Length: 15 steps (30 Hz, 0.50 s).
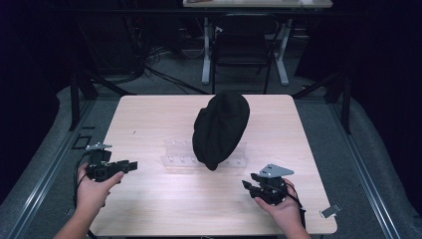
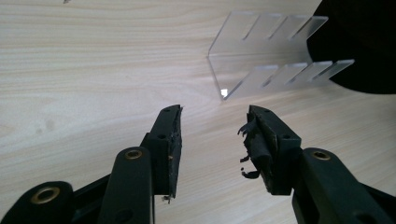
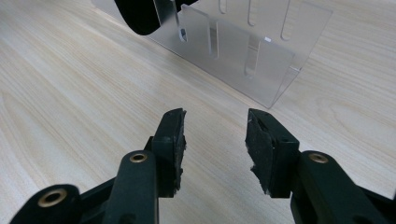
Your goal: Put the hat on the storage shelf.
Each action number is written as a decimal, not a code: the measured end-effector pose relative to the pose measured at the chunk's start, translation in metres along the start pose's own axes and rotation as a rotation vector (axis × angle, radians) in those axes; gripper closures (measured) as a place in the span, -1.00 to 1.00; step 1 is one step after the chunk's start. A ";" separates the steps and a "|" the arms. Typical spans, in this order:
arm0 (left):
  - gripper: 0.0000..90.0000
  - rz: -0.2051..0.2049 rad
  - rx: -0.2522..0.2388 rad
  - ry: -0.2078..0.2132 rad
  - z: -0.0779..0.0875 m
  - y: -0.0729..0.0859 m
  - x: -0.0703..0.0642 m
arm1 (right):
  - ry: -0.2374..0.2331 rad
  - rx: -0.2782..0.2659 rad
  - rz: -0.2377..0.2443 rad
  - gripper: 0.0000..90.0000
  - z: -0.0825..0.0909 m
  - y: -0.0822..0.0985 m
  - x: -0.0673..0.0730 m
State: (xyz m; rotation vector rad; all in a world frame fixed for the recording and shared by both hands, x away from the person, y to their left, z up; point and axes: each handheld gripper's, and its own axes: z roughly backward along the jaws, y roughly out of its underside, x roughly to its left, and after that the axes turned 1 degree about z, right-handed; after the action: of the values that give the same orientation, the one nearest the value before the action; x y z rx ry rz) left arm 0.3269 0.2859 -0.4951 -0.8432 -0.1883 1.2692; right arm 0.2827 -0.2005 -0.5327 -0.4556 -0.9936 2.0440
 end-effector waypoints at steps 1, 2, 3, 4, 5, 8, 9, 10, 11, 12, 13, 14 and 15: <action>0.24 -0.007 -0.006 -0.006 -0.001 0.003 0.000 | -0.001 0.003 -0.002 0.26 0.000 0.000 0.000; 0.24 -0.009 -0.013 -0.010 -0.001 0.005 0.000 | -0.003 -0.005 -0.004 0.27 -0.001 0.001 0.001; 0.23 -0.010 -0.024 -0.015 -0.001 0.008 0.001 | 0.000 0.000 0.001 0.27 0.000 0.001 0.001; 0.23 -0.013 -0.035 -0.023 -0.001 0.011 0.001 | 0.001 -0.004 0.004 0.27 -0.001 0.001 0.001; 0.22 -0.020 -0.044 -0.032 -0.001 0.013 0.001 | 0.002 -0.004 0.005 0.27 -0.001 0.001 0.001; 0.17 -0.027 -0.089 -0.060 -0.001 0.022 0.003 | 0.000 -0.006 -0.006 0.27 -0.001 0.004 0.000; 0.17 -0.027 -0.096 -0.062 -0.002 0.025 0.003 | 0.000 -0.006 -0.006 0.27 -0.001 0.004 0.000; 0.17 -0.025 -0.105 -0.067 -0.002 0.028 0.004 | 0.004 -0.004 -0.006 0.27 -0.001 0.004 0.000; 0.16 -0.029 -0.110 -0.075 -0.003 0.030 0.004 | 0.003 -0.004 -0.006 0.27 -0.002 0.005 0.000; 0.15 -0.034 -0.124 -0.087 -0.003 0.033 0.004 | 0.003 -0.002 -0.004 0.27 -0.002 0.006 0.000; 0.13 -0.039 -0.132 -0.095 -0.004 0.036 0.004 | 0.005 0.002 0.001 0.27 -0.002 0.006 0.000; 0.12 -0.035 -0.147 -0.101 -0.004 0.039 0.004 | 0.006 0.000 0.001 0.27 -0.002 0.006 0.000; 0.10 -0.035 -0.147 -0.099 -0.005 0.041 0.004 | 0.009 -0.001 0.003 0.27 -0.002 0.006 0.000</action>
State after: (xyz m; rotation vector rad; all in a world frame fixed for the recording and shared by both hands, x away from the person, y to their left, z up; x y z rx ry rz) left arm 0.2998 0.2897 -0.5263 -0.8995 -0.3771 1.2768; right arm 0.2808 -0.2014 -0.5391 -0.4665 -0.9890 2.0430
